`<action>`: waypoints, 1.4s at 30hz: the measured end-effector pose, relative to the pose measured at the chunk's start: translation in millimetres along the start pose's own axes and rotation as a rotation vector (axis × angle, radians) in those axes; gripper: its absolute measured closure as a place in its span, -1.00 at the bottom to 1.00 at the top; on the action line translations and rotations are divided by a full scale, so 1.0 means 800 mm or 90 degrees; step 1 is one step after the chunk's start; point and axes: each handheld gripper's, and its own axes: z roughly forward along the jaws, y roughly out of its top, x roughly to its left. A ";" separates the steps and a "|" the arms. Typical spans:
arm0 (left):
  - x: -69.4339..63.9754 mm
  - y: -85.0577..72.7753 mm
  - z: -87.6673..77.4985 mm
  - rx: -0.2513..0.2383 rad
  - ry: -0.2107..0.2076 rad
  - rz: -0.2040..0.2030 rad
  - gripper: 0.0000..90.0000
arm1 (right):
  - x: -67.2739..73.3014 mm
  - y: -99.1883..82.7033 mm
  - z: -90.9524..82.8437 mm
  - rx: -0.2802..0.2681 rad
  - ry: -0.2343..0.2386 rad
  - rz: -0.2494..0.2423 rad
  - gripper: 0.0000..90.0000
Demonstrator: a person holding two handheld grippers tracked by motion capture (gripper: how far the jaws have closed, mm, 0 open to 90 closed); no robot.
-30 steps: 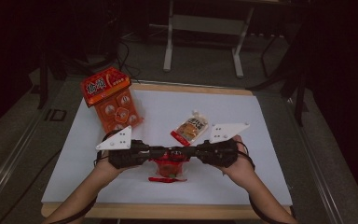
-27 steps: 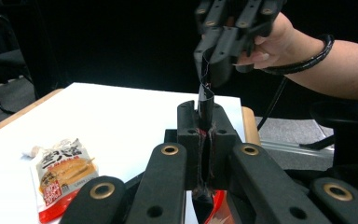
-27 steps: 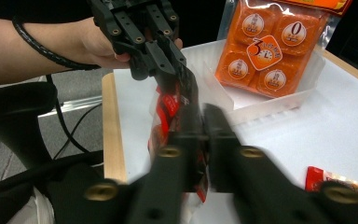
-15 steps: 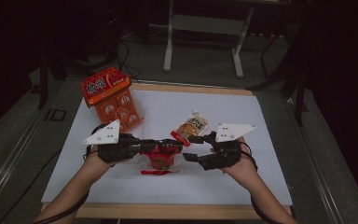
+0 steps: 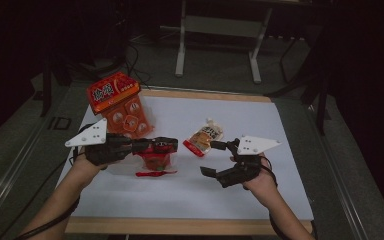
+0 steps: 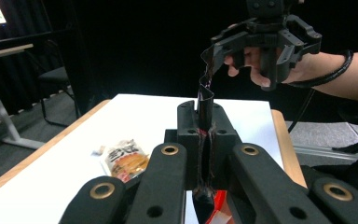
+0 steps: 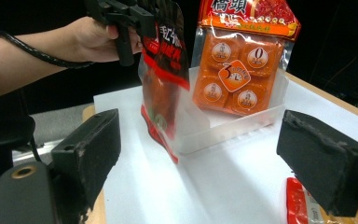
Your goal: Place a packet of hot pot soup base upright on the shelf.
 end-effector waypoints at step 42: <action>0.078 -0.040 -0.066 0.029 0.088 0.048 0.93 | -0.005 -0.038 -0.019 0.016 -0.004 0.033 -0.67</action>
